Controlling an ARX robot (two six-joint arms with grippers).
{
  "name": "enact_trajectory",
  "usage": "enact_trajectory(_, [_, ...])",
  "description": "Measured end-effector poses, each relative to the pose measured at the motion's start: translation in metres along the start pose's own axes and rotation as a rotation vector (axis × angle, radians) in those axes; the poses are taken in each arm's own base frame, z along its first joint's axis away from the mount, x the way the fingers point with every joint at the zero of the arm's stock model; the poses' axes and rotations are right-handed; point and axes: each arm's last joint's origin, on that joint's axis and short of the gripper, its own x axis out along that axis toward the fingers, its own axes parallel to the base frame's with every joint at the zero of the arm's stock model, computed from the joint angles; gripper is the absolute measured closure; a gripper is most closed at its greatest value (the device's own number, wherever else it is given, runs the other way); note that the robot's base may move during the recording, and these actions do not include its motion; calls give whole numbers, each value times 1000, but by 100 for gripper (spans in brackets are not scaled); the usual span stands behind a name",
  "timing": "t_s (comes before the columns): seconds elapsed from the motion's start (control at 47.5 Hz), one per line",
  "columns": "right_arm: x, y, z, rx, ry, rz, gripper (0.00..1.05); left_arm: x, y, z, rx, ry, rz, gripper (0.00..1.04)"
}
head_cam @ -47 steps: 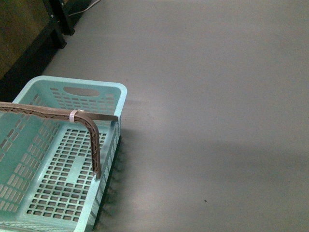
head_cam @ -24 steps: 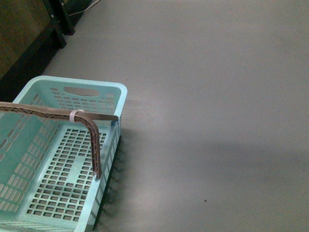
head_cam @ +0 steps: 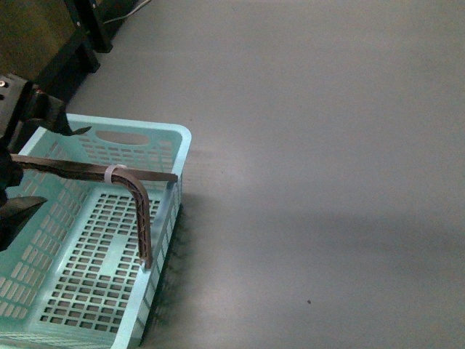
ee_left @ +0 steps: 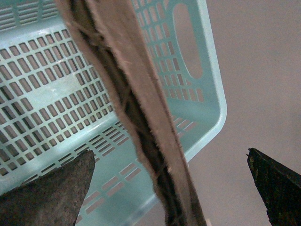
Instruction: Pick lemon and mango into basket
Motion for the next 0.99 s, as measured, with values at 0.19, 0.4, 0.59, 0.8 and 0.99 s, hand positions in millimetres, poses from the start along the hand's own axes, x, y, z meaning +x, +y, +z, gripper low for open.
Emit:
enact_trajectory(0.19, [0,0,0,0,0,0,9,20,-7,1,-22,2,10,7])
enact_trajectory(0.4, [0,0,0,0,0,0,9,37,-12,9,-53,-18,13,7])
enact_trajectory(0.59, [0,0,0,0,0,0,9,52,-12,13,-79,-23,22,36])
enact_trajectory(0.8, [0,0,0,0,0,0,9,53,-15,14,-153,-13,-3,68])
enact_trajectory(0.99, [0,0,0,0,0,0,9,44,-15,14,-162,-17,-1,76])
